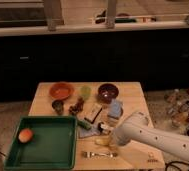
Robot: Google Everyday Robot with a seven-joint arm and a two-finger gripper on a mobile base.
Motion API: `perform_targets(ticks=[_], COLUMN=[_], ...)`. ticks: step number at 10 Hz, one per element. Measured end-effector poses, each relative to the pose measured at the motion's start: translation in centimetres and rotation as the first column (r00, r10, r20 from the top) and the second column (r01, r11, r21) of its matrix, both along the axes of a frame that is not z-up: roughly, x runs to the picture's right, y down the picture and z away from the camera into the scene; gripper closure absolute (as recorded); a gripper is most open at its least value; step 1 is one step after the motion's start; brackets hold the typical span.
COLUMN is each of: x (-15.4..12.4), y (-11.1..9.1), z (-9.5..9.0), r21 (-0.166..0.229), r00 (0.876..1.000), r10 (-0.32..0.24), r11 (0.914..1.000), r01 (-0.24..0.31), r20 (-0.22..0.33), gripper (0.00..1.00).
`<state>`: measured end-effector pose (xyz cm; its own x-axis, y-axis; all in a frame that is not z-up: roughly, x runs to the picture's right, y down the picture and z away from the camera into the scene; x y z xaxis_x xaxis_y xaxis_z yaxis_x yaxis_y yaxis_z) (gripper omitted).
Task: Place banana in tray
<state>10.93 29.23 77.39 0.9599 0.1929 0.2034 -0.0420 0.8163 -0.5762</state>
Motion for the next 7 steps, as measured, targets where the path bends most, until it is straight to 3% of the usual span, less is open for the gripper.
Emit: perform_targets(ticks=[2,4,7], x=[0.4,0.5,-0.1], y=[-1.1,-2.5,-4.6], z=[-1.5,-3.7,-7.8], r21=[0.024,0.057,0.128], r00=[1.000,0.999,0.985], r10=[-0.001,-0.016,-0.105], r11=[0.9997,0.9983,0.9879], r01=[0.001,0.015,0.088], r20=[0.005,0.030,0.135], gripper=[1.00,1.00,1.00])
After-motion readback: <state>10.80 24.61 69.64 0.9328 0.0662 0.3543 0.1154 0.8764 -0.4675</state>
